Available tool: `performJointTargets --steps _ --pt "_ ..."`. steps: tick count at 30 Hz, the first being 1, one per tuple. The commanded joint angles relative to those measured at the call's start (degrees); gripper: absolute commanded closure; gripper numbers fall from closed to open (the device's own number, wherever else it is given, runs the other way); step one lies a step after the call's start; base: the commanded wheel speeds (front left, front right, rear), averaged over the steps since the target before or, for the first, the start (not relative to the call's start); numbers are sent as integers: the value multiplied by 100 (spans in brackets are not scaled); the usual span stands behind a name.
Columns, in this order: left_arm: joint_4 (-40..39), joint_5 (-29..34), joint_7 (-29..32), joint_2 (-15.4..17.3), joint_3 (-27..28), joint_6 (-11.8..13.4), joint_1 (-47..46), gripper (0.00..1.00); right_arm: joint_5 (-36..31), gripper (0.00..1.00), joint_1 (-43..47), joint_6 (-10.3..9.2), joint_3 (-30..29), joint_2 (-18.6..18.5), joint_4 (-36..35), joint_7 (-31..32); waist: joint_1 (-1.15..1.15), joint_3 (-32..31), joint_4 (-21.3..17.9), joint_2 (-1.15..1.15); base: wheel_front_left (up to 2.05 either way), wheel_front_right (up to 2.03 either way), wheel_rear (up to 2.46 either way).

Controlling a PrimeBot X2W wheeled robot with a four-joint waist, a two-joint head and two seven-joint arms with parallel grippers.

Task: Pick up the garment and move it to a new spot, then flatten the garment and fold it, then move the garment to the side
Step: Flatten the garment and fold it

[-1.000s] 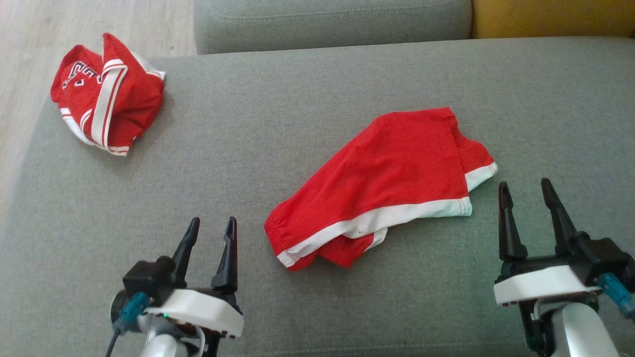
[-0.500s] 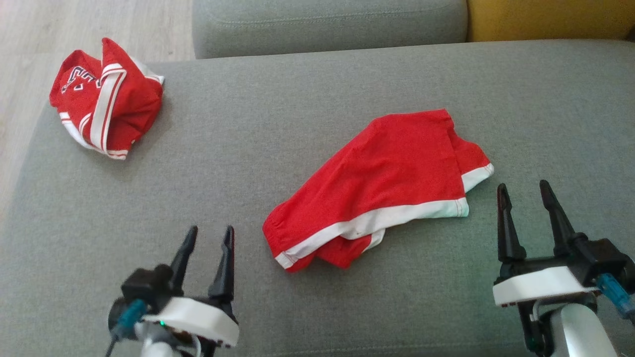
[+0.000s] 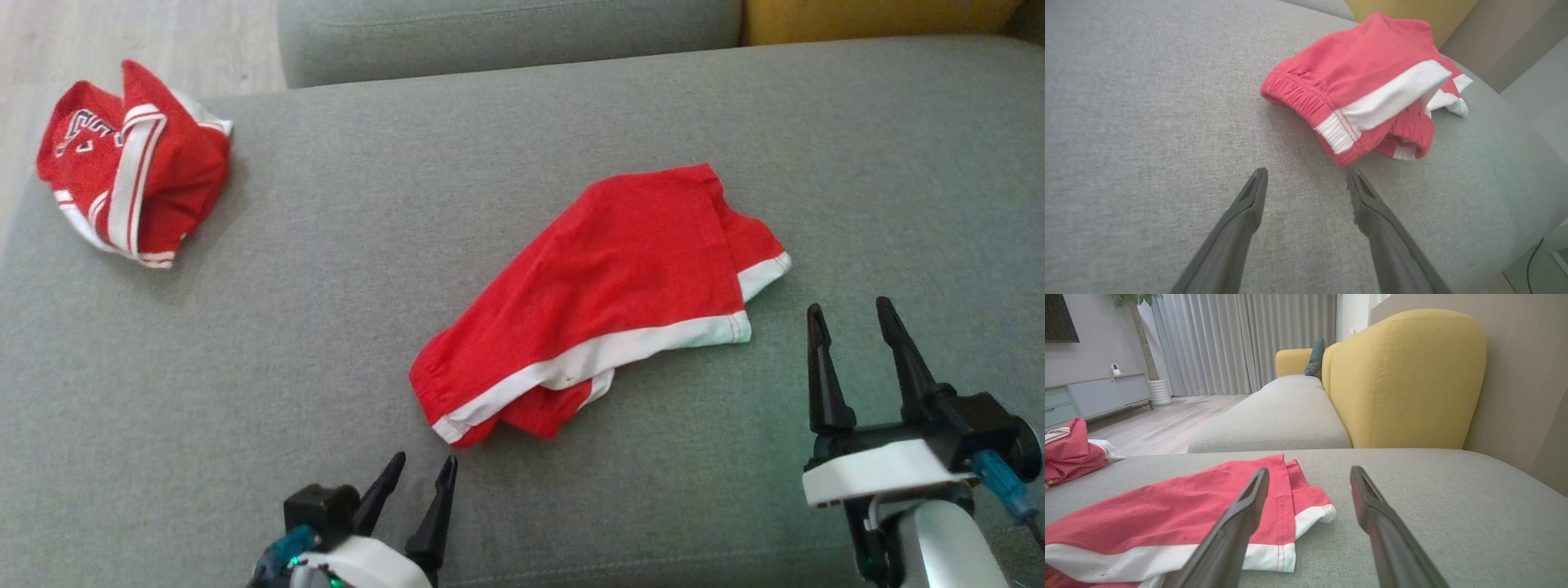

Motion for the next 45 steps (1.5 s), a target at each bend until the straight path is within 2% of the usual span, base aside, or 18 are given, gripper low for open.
performJointTargets --steps 1,7,13,15,16,20,23,33,45 --pt "-111 -132 -68 -20 145 -21 -338 0 -18 0 -107 42 142 -32 -167 -37 0 34 -60 0 0 0 0" --pt "-200 -584 -69 -20 110 -64 -476 0 -11 0 -123 42 131 -32 -178 -37 0 110 -193 0 0 0 0" --pt "-261 -750 -69 -20 -22 -111 -479 0 -7 0 -132 42 104 -32 -193 -37 0 152 -231 0 0 0 0" --pt "-267 -775 -69 -20 -60 -123 -493 42 -2 0 -134 42 93 -32 -196 -37 0 162 -229 0 0 0 0" --pt "-300 -800 -69 -20 -71 -129 -505 53 2 0 -137 42 87 -32 -198 -37 0 168 -225 0 0 0 0" --pt "-462 -889 -69 -20 -86 -145 -543 74 3 0 -149 42 83 -32 -178 -37 0 186 -188 0 0 0 0" --pt "-535 -902 -70 -20 -90 -152 -555 100 -45 0 -165 42 146 -32 -78 -37 0 204 -156 0 0 0 0" --pt "-622 -838 -70 -20 161 -155 -579 100 -267 0 -775 42 249 -32 1461 -37 0 304 -15 0 0 0 0" --pt "-647 -795 -70 -20 145 -157 -712 100 -475 0 -1816 42 297 -32 3109 -32 0 524 133 0 0 0 0"
